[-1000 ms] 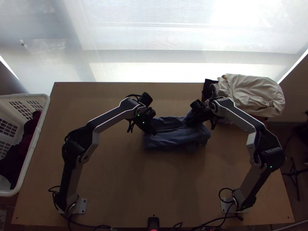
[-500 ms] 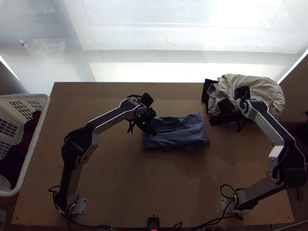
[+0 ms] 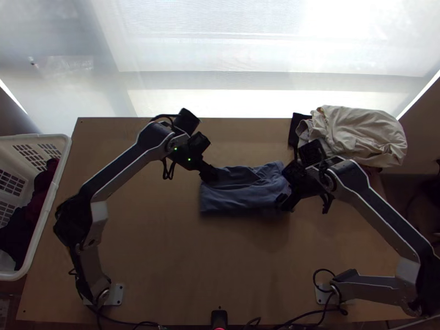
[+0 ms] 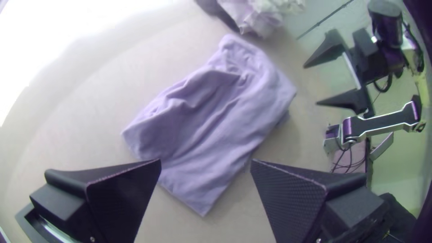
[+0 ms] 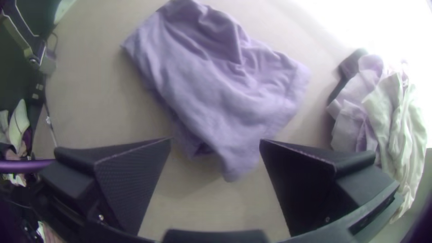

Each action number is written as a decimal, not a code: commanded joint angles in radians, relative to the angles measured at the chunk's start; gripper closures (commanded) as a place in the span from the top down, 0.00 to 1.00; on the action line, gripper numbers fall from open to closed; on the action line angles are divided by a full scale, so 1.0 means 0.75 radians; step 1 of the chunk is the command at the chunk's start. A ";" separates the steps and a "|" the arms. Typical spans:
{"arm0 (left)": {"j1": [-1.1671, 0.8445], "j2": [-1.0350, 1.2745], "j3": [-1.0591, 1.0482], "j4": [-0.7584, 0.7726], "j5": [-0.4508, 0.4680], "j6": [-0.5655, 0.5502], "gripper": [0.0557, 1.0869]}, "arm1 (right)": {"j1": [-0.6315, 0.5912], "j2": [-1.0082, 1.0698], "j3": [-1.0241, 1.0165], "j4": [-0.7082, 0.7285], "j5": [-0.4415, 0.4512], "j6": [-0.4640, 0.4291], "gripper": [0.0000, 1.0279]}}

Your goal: Fold the t-shirt

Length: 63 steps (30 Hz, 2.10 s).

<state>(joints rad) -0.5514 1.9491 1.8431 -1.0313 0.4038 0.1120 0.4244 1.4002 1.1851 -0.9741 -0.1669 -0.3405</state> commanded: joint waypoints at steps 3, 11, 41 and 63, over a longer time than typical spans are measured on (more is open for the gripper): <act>0.208 -0.179 0.028 -0.046 0.065 -0.002 0.95 | 0.594 -0.018 -0.052 0.145 0.409 0.221 0.96; 0.527 -0.306 0.030 -0.032 0.020 0.043 0.95 | 0.899 0.131 -0.099 0.344 0.771 0.223 0.96; 0.815 -0.715 -0.547 0.273 -0.005 0.168 0.95 | 0.958 0.684 0.030 0.843 0.928 -0.106 0.96; 0.833 -0.725 -0.584 0.303 0.022 0.178 0.95 | 0.778 0.849 0.056 1.080 1.020 -0.346 0.96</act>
<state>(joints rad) 0.0658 1.4059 1.4170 -0.8047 0.4114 0.2379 1.0523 1.9881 1.2266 -0.1886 0.5869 -0.5724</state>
